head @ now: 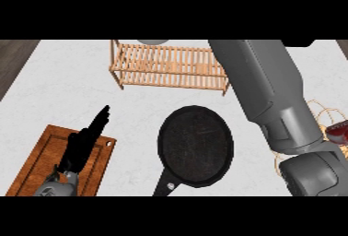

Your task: Pick the pear from the placemat and place it in the tiered shelf

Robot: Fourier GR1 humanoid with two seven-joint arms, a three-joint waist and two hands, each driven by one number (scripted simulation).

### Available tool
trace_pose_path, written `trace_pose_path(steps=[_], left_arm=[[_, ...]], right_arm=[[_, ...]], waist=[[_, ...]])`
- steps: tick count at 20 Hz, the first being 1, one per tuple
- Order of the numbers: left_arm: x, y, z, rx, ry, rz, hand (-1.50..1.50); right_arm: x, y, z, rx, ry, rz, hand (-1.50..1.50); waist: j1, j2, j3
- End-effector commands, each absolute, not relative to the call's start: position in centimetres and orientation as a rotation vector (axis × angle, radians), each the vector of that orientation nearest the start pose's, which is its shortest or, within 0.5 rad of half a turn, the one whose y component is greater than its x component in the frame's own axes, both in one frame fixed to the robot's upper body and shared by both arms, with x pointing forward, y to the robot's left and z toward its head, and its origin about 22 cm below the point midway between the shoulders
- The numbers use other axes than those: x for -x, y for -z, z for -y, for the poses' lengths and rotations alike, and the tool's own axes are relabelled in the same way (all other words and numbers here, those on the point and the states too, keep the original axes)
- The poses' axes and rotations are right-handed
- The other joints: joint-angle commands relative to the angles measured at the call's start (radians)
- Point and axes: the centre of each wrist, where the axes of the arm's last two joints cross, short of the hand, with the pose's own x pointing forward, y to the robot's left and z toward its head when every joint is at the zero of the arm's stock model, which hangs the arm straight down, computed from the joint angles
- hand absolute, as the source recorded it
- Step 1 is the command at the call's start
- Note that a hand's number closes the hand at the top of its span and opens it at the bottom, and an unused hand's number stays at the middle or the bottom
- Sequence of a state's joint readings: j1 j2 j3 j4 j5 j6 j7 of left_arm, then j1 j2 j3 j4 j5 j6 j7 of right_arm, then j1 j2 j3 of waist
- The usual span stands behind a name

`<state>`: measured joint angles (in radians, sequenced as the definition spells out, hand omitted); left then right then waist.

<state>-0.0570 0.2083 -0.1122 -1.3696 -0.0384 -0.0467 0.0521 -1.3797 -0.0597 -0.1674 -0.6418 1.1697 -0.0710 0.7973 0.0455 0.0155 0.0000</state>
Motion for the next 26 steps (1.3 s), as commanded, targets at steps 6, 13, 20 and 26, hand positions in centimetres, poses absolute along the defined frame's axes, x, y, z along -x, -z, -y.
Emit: trace_pose_path(steps=[6,13,20,26], left_arm=[[-26.1,1.6,-25.5,-0.068,0.336,1.354,0.0],[-24.7,3.1,-24.4,-0.078,0.361,1.334,0.0],[-24.9,2.2,-26.5,-0.087,0.297,1.325,0.0],[-23.2,3.9,-26.4,-0.135,0.261,1.289,0.0]], right_arm=[[-46.2,-23.6,9.3,0.629,-0.077,1.299,-1.5],[-46.6,-22.5,9.3,0.513,0.151,1.481,-1.5],[-46.3,-22.7,10.8,0.694,0.461,1.621,-1.5],[-46.0,-22.5,14.6,0.812,0.706,1.542,-1.5]], waist=[[0.032,0.014,0.003],[0.037,0.005,0.0],[-0.022,-0.013,0.0],[-0.066,-0.03,0.0]])
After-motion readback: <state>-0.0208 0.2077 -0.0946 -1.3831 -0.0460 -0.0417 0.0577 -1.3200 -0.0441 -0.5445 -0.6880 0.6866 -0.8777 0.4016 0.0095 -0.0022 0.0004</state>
